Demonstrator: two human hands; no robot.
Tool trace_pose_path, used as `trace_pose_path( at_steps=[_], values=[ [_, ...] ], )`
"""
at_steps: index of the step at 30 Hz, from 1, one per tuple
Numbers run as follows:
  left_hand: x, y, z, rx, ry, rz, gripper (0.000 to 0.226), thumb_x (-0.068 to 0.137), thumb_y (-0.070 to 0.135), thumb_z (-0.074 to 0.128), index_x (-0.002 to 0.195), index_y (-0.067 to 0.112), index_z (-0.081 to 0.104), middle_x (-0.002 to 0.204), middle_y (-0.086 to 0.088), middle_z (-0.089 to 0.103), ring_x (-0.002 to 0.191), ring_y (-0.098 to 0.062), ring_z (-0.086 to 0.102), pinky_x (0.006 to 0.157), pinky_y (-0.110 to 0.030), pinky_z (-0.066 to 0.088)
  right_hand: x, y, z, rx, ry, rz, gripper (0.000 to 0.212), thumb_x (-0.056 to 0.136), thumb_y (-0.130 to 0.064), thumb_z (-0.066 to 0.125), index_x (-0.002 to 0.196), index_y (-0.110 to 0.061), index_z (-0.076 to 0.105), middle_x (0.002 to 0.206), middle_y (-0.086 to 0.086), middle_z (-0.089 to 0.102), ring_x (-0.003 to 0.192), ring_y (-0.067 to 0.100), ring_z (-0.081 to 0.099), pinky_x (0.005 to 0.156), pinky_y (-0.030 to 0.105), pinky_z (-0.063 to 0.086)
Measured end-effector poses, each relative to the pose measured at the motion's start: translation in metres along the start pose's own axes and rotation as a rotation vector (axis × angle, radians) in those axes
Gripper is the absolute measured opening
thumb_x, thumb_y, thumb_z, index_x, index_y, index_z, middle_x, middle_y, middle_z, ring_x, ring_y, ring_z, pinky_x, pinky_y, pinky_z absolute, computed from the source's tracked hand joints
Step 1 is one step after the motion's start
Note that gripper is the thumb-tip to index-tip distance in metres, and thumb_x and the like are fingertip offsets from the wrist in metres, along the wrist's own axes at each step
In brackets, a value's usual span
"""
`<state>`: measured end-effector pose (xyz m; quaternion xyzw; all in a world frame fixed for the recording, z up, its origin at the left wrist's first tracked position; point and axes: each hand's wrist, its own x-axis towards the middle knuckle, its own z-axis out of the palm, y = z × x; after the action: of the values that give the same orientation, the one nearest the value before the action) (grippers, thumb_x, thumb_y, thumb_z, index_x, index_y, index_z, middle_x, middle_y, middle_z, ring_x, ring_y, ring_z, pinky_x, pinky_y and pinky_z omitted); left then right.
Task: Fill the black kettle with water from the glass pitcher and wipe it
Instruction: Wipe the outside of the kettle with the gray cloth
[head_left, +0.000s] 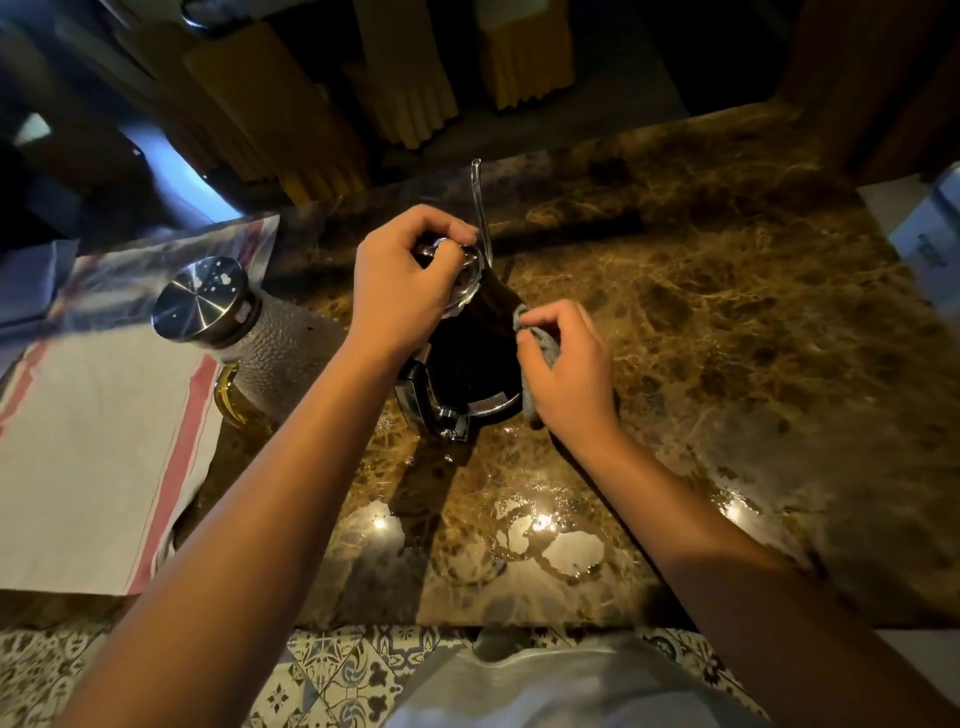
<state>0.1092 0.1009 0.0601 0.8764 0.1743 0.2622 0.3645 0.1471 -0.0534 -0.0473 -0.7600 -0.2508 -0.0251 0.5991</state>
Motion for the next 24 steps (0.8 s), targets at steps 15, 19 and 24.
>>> trace_pose_path(
  at_steps=[15, 19, 24],
  values=[
    [0.0, 0.0, 0.001, 0.014, 0.008, 0.002, 0.015, 0.096, 0.014, 0.059, 0.1, 0.02, 0.071, 0.104, 0.01, 0.075, 0.103, -0.001, 0.07, 0.092, -0.02, 0.055, 0.011, -0.025, 0.002, 0.105, -0.016, -0.036, 0.012, 0.093, -0.006, 0.067, 0.104, -0.01, 0.067, 0.105, -0.001, 0.066, 0.096, 0.004, 0.062, 0.085, 0.016, 0.049],
    [0.0, 0.0, 0.0, 0.002, 0.004, -0.013, 0.015, 0.095, 0.014, 0.059, 0.099, 0.022, 0.072, 0.105, 0.011, 0.075, 0.104, -0.001, 0.069, 0.093, -0.019, 0.054, 0.005, 0.009, 0.004, 0.013, -0.043, 0.24, 0.01, 0.101, -0.016, 0.06, 0.103, -0.026, 0.061, 0.112, -0.006, 0.063, 0.094, -0.002, 0.058, 0.082, 0.025, 0.053],
    [0.001, -0.001, 0.001, 0.009, 0.0, -0.011, 0.016, 0.095, 0.015, 0.059, 0.099, 0.023, 0.072, 0.105, 0.013, 0.075, 0.104, -0.001, 0.069, 0.095, -0.022, 0.054, 0.02, 0.007, -0.016, 0.113, 0.012, 0.438, 0.015, 0.097, -0.012, 0.066, 0.097, -0.027, 0.064, 0.096, -0.013, 0.066, 0.084, -0.002, 0.061, 0.075, 0.029, 0.054]
  ],
)
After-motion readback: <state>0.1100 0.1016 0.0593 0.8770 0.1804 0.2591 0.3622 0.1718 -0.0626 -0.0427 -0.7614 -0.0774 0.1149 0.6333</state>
